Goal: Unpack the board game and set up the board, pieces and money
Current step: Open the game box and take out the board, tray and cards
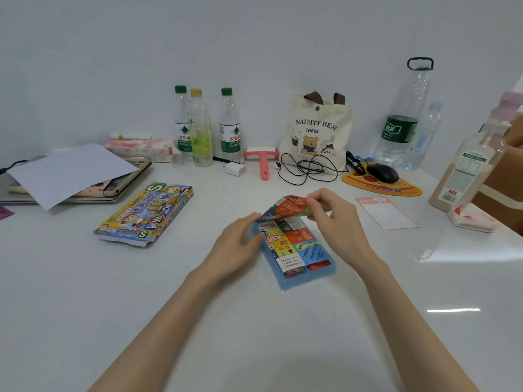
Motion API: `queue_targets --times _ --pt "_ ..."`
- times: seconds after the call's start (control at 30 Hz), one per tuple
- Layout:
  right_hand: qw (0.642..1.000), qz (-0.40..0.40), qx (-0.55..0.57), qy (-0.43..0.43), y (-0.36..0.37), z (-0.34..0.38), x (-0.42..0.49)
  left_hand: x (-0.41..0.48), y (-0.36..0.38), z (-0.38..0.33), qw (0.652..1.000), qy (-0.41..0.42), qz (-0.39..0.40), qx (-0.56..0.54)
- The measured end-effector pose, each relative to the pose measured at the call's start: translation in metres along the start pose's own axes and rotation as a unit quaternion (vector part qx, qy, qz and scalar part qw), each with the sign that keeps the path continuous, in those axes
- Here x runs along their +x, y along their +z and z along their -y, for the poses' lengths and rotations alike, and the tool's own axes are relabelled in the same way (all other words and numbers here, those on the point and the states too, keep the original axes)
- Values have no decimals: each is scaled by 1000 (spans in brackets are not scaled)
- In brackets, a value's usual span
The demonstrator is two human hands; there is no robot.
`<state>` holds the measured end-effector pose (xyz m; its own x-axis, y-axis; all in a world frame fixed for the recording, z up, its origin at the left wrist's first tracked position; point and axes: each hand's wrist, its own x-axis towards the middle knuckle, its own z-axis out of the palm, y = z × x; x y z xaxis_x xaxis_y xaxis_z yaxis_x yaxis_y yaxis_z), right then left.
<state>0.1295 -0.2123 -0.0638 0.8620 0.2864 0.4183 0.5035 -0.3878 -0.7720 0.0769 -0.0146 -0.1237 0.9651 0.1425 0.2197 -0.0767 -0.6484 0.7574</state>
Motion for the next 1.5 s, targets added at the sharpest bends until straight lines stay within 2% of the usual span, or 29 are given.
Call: queue_targets --times 0.13,0.23,0.33,0.43,0.5,0.63,0.73,0.87,1.07,1.17,1.23,1.33,1.43,1.5 --pt "999 44 -1 7 -4 1 -12 5 6 4 994 2 3 106" --pt "999 10 32 30 -7 -3 -18 6 8 3 990 8 -12 137" --pt "997 -2 -6 79 -7 -12 -15 6 10 2 989 14 -19 143" --pt "983 68 -83 150 -9 -18 -14 4 9 0 989 16 -24 142" --pt "975 91 -97 176 -9 -18 -13 2 8 -1 990 16 -19 137" --pt "970 68 76 221 -11 -13 -10 -1 6 -3 988 16 -19 152" --pt "958 24 187 216 -16 -8 -8 -2 6 -4 986 11 -15 163" --pt "913 -21 340 226 -19 -6 -3 -1 7 -5 988 -11 -5 151" --pt "882 21 399 249 -19 -11 -5 6 6 -9 997 -65 -37 -19" --pt "868 18 432 245 -15 -15 -8 6 1 -22 971 -132 -42 -196" --pt "865 11 443 234 -12 -15 -10 7 -2 -24 952 -149 -51 -264" --pt "887 8 414 206 -10 -13 -11 8 -5 -23 921 -154 -81 -348" --pt "920 5 346 182 -5 -6 -13 7 -9 -29 877 -170 -53 -446" --pt "937 -1 306 170 -1 -2 -14 5 -9 -32 872 -172 -40 -457"
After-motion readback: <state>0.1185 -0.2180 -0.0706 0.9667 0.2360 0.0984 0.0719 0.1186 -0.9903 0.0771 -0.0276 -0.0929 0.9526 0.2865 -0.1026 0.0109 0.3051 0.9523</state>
